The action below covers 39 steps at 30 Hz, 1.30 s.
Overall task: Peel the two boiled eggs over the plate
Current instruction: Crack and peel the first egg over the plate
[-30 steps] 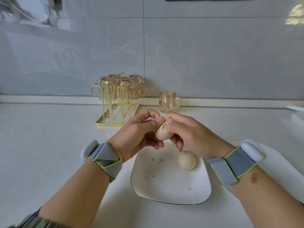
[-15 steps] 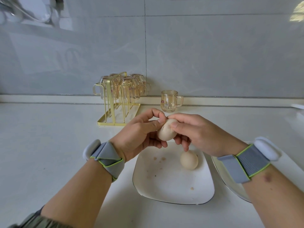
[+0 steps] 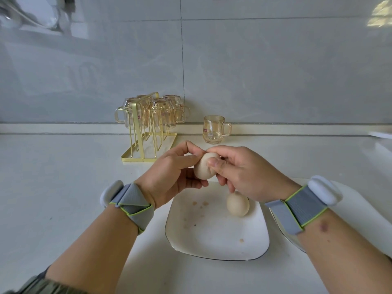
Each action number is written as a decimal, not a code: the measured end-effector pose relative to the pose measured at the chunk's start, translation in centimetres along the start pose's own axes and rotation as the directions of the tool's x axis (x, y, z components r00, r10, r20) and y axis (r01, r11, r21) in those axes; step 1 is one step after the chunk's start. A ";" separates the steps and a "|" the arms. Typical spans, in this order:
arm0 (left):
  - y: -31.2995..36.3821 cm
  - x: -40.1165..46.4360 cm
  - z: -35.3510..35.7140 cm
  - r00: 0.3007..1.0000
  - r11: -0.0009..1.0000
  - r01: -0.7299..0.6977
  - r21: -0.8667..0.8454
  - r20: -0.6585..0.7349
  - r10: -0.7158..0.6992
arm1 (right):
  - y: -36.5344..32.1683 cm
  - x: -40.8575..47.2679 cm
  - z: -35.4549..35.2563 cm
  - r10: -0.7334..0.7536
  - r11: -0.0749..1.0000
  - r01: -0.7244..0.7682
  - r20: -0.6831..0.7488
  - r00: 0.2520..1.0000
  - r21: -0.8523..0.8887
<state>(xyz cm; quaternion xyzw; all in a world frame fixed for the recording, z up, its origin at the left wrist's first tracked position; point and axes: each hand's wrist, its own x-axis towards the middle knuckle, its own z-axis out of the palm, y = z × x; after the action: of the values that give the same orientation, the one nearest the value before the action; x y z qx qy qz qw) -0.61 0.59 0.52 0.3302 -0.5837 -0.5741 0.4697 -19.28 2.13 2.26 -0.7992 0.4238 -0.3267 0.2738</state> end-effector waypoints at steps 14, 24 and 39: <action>0.1 -0.1 0.8 1.000 1.000 0.020 -0.023 -0.022 -0.020 | 0.2 0.2 0.5 -0.049 0.974 0.058 -0.049 0.998 0.220; 0.1 -0.3 0.6 0.987 0.999 -0.044 -0.016 0.155 0.046 | 0.3 0.3 0.3 -0.043 0.978 0.070 -0.140 0.989 0.196; -0.4 -0.1 0.6 0.994 0.994 -0.096 0.053 0.065 0.092 | 0.1 0.1 0.4 -0.152 0.987 0.134 -0.232 0.961 -0.088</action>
<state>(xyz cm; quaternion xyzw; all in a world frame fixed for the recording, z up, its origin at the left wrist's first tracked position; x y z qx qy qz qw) -1.22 0.85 0.21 0.2973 -0.6287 -0.5449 0.4684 -18.97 2.09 1.92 -0.7920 0.4063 -0.4238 0.1677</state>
